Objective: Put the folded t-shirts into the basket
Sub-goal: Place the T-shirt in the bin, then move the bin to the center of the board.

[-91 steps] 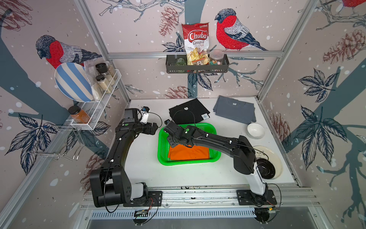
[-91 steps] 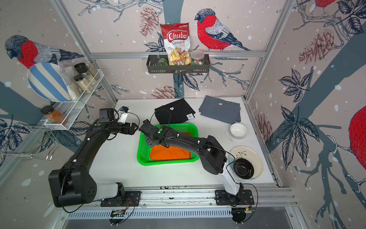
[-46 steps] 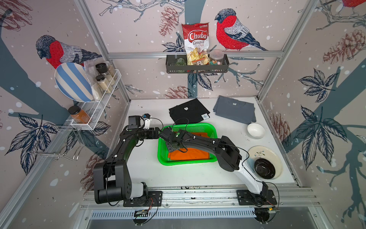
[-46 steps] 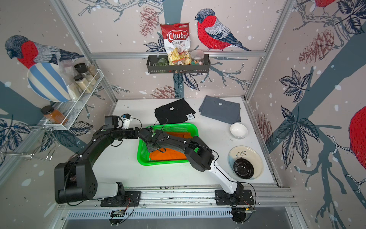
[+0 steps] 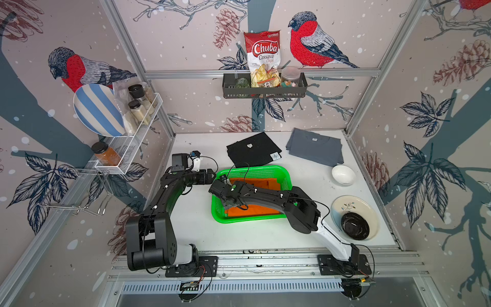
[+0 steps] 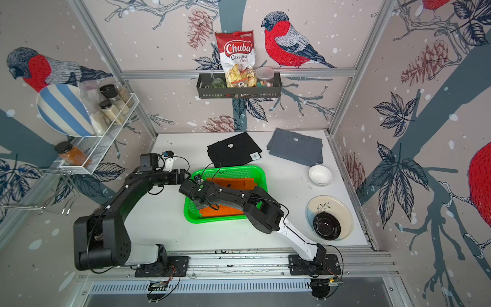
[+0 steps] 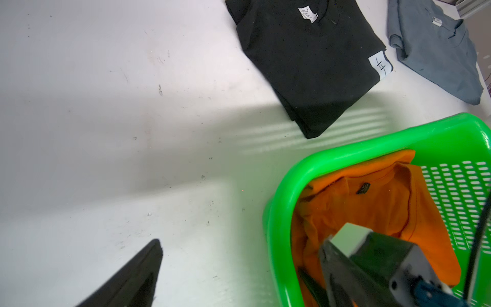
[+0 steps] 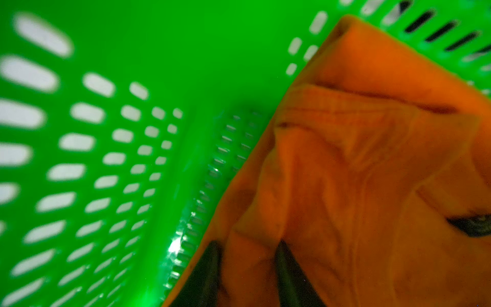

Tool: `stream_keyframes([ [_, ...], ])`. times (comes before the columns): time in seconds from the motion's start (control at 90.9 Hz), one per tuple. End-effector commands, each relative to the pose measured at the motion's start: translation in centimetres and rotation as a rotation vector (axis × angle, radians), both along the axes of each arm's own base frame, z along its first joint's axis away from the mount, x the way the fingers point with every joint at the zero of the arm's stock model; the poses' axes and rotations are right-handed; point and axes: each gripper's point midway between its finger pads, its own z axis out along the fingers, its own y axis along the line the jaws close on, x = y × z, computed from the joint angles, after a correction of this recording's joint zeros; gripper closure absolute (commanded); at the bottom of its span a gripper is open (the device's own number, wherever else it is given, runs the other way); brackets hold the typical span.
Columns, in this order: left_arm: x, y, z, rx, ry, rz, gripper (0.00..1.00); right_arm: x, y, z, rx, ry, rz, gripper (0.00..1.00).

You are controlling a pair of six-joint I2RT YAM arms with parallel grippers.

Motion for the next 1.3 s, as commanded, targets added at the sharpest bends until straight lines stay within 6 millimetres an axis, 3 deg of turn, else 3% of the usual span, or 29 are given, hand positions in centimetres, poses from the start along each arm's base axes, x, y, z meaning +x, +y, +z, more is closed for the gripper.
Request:
stream_keyframes([
  [0.0, 0.2, 0.6, -0.5, 0.041, 0.024, -0.005, 0.08, -3.9, -1.7, -0.1, -0.046, 0.174, 0.074, 0.63],
  [0.275, 0.7, 0.7, 0.0, 0.063, 0.036, -0.042, 0.08, -5.2, 1.0, 5.0, 0.106, 0.194, 0.204, 0.62],
  [0.396, 0.6, 0.7, 0.1, 0.083, 0.029, -0.067, 0.08, -4.1, 0.8, 9.4, 0.161, 0.129, 0.206, 0.61],
  [0.484, 0.5, 0.4, 0.5, 0.091, 0.024, -0.093, 0.09, -1.8, -0.7, 12.7, 0.213, 0.077, 0.129, 0.58],
  [0.583, 0.0, -0.6, 1.0, 0.090, 0.014, -0.148, 0.09, 2.3, -5.5, 15.5, 0.232, 0.040, -0.051, 0.55],
  [0.682, -0.6, -1.5, 1.4, 0.126, -0.014, -0.202, 0.09, 6.1, -12.9, 15.1, 0.146, 0.074, -0.248, 0.50],
  [0.759, -1.1, -2.2, 1.2, 0.177, -0.031, -0.251, 0.09, 7.6, -18.7, 14.2, 0.046, 0.107, -0.355, 0.50],
  [0.781, -1.2, -2.3, 1.1, 0.197, -0.033, -0.263, 0.09, 7.7, -20.1, 14.0, 0.019, 0.102, -0.369, 0.39],
  [0.803, -1.3, -2.5, 1.0, 0.214, -0.034, -0.275, 0.09, 7.9, -21.5, 14.1, 0.001, 0.096, -0.384, 0.15],
  [0.814, -1.3, -2.6, 1.0, 0.223, -0.038, -0.283, 0.09, 8.0, -22.1, 14.0, -0.008, 0.096, -0.389, 0.07],
  [0.847, -1.5, -2.8, 0.7, 0.243, -0.037, -0.302, 0.09, 8.1, -23.6, 13.9, -0.026, 0.100, -0.395, 0.01],
  [0.891, -1.6, -3.1, 0.6, 0.255, -0.039, -0.320, 0.09, 7.8, -25.2, 13.8, -0.034, 0.116, -0.400, 0.02],
  [1.089, -1.6, -2.9, 0.3, 0.279, -0.033, -0.329, 0.09, 6.3, -30.1, 10.6, -0.020, 0.222, -0.456, 0.06],
  [1.188, -1.7, -2.8, 0.5, 0.283, -0.040, -0.324, 0.08, 4.6, -29.7, 7.4, 0.007, 0.352, -0.418, 0.11],
  [1.287, -1.7, -3.0, 1.1, 0.274, -0.042, -0.319, 0.06, 3.3, -28.4, 5.6, 0.009, 0.423, -0.364, 0.18],
])
